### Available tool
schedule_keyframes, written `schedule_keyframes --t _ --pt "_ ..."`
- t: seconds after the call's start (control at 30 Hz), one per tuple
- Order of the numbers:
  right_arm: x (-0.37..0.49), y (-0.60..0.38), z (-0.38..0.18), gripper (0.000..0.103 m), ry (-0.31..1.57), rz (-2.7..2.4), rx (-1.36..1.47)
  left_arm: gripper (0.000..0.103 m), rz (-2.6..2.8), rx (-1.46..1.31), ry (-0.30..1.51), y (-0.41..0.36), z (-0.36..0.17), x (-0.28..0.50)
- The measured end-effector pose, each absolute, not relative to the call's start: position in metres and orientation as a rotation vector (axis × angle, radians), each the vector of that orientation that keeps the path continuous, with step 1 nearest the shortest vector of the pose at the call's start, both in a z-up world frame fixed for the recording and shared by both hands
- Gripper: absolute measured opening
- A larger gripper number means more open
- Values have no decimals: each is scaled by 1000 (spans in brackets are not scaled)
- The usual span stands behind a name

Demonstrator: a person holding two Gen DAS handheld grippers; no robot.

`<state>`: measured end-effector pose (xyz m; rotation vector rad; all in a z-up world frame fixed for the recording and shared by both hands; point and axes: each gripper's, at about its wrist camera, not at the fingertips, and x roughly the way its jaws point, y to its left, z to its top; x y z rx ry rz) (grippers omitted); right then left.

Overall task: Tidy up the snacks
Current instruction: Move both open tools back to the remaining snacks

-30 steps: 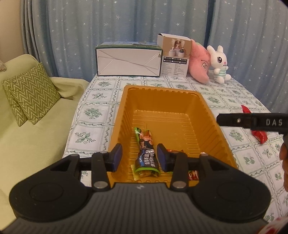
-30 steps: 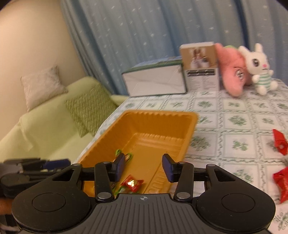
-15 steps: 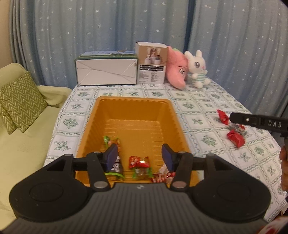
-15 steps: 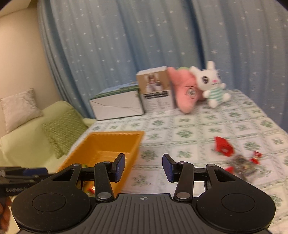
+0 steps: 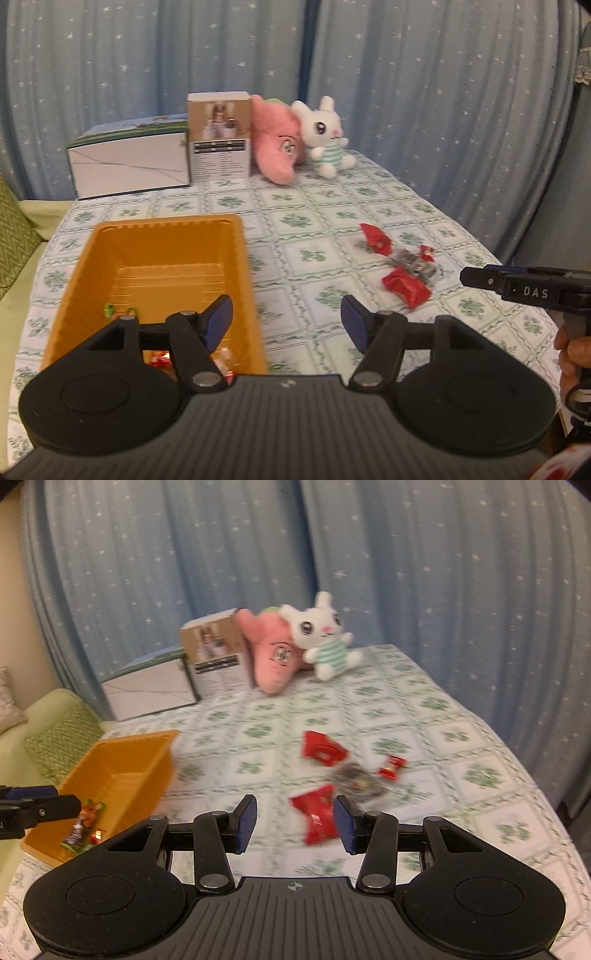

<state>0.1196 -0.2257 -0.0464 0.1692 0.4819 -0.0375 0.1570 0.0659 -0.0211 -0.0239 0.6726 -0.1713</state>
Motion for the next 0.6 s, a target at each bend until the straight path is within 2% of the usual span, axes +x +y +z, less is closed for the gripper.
schedule_keyframes --t 0.13,0.6 --pt "113 -245 -50 46 494 -67 185 69 -202 -17 679 41 -27 165" --pt "109 -276 -56 46 532 -118 210 72 -263 -41 722 -16 -46 191"
